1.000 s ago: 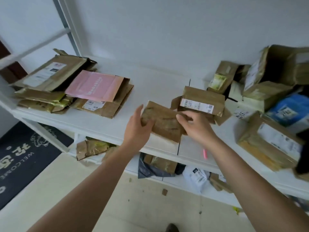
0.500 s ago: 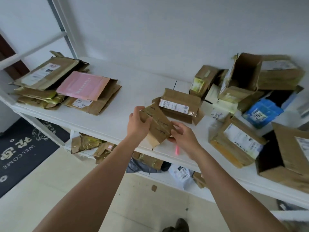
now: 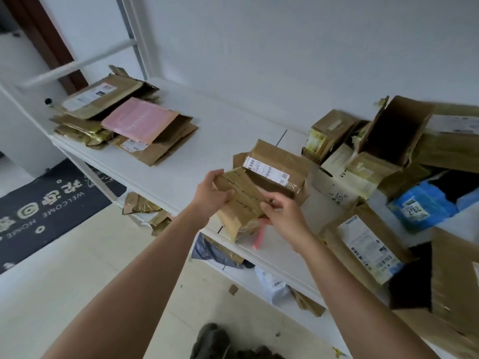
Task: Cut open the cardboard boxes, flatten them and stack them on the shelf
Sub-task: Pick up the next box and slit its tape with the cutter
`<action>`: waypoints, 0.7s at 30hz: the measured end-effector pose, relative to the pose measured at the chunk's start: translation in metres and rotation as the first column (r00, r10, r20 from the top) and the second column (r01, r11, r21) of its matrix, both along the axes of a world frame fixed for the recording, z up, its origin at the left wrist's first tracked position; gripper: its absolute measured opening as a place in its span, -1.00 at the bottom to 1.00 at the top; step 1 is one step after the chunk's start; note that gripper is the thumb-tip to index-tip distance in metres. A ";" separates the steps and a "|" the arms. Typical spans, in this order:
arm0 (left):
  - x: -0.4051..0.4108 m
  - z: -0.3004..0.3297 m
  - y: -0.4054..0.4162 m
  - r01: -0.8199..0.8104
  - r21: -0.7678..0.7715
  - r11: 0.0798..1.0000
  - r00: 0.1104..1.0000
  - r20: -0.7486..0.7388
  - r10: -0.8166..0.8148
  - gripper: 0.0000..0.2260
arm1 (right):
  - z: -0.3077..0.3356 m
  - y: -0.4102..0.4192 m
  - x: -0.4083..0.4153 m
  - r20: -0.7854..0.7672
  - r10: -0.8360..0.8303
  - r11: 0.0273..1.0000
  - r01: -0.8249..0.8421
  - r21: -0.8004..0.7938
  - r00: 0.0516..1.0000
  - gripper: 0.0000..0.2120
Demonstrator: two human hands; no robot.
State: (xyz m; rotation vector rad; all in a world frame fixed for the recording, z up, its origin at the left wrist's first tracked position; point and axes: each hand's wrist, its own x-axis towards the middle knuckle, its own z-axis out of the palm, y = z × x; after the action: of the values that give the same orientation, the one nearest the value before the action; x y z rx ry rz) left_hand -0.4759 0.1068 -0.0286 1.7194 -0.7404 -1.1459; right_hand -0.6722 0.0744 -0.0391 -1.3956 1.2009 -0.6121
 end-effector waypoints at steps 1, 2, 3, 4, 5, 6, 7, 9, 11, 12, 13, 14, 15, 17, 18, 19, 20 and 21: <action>0.001 -0.002 -0.001 -0.001 0.003 1.000 1.000 -0.011 0.001 -0.51 | -0.002 -0.003 0.002 -0.017 0.007 1.000 -0.007 -0.011 1.000 -0.74; 0.002 -0.004 -0.003 0.004 0.011 1.000 1.000 -0.007 -0.004 -0.51 | -0.004 -0.005 0.002 -0.043 0.022 1.000 -0.023 -0.015 0.999 -0.75; 0.002 -0.006 -0.006 0.017 0.024 1.000 1.000 0.019 -0.017 -0.51 | -0.008 -0.007 0.001 -0.061 0.048 0.999 -0.049 -0.011 0.997 -0.75; 0.002 -0.008 -0.006 0.033 0.041 0.999 0.998 0.058 -0.035 -0.51 | -0.013 -0.008 -0.001 -0.072 0.073 0.997 -0.073 0.002 0.995 -0.75; 0.004 -0.011 -0.005 0.045 0.058 0.997 0.995 0.091 -0.050 -0.52 | -0.019 -0.008 -0.004 -0.079 0.085 0.996 -0.084 0.015 0.993 -0.73; 0.008 -0.013 -0.002 0.048 0.072 0.996 0.993 0.105 -0.055 -0.52 | -0.024 -0.007 -0.007 -0.104 0.072 0.997 -0.071 0.015 0.992 -0.71; 0.013 -0.018 0.004 0.038 0.077 0.996 0.994 0.096 -0.045 -0.52 | -0.030 -0.007 -0.011 -0.158 0.045 0.999 -0.048 -0.015 0.986 -0.70; 0.026 -0.028 0.017 -0.005 0.065 0.998 1.000 0.015 0.004 -0.52 | -0.044 -0.010 -0.017 -0.324 0.058 0.988 -0.100 -0.115 0.944 -0.65; 0.033 -0.032 0.026 -0.021 0.049 0.999 0.996 -0.084 0.025 -0.53 | -0.057 -0.013 -0.015 -0.478 0.127 0.951 -0.243 -0.189 0.869 -0.62; 0.035 -0.034 0.027 -0.020 0.045 0.999 0.995 -0.097 0.024 -0.52 | -0.062 -0.013 -0.011 -0.544 0.143 0.931 -0.298 -0.210 0.827 -0.66; 0.036 -0.035 0.026 -0.016 0.040 0.999 0.995 -0.093 0.020 -0.51 | -0.067 -0.013 -0.006 -0.597 0.145 0.912 -0.341 -0.229 0.789 -0.71; 0.036 -0.035 0.025 -0.013 0.034 0.999 0.996 -0.090 0.016 -0.51 | -0.071 -0.014 -0.002 -0.666 0.141 0.880 -0.400 -0.254 0.733 -0.75; 0.037 -0.035 0.024 -0.012 0.028 1.000 0.996 -0.093 0.014 -0.50 | -0.073 -0.016 0.002 -0.721 0.147 0.843 -0.468 -0.267 0.677 -0.79; 0.039 -0.037 0.023 -0.001 0.023 1.000 0.993 -0.115 0.004 -0.51 | -0.071 -0.020 0.006 -0.844 0.118 0.748 -0.606 -0.271 0.523 -0.86; 0.040 -0.038 0.024 0.008 0.021 1.000 0.993 -0.121 -0.006 -0.52 | -0.067 -0.021 0.005 -0.875 0.092 0.716 -0.642 -0.275 0.476 -0.87; 0.041 -0.039 0.024 0.018 0.018 1.000 0.993 -0.120 -0.015 -0.52 | -0.063 -0.022 0.003 -0.894 0.068 0.682 -0.675 -0.282 0.443 -0.88; 0.042 -0.040 0.024 0.023 0.014 1.000 0.993 -0.118 -0.021 -0.52 | -0.059 -0.022 0.000 -0.897 0.041 0.658 -0.688 -0.306 0.439 -0.89; 0.043 -0.041 0.023 0.024 0.012 1.000 0.993 -0.120 -0.023 -0.52 | -0.056 -0.023 -0.004 -0.876 0.020 0.640 -0.680 -0.359 0.481 -0.89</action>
State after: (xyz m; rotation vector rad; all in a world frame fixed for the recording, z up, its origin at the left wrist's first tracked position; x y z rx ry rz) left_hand -0.4329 0.1300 -0.0693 1.6415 -0.6819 -1.2609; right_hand -0.6767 0.0510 -0.0951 -2.7389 1.3103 0.0318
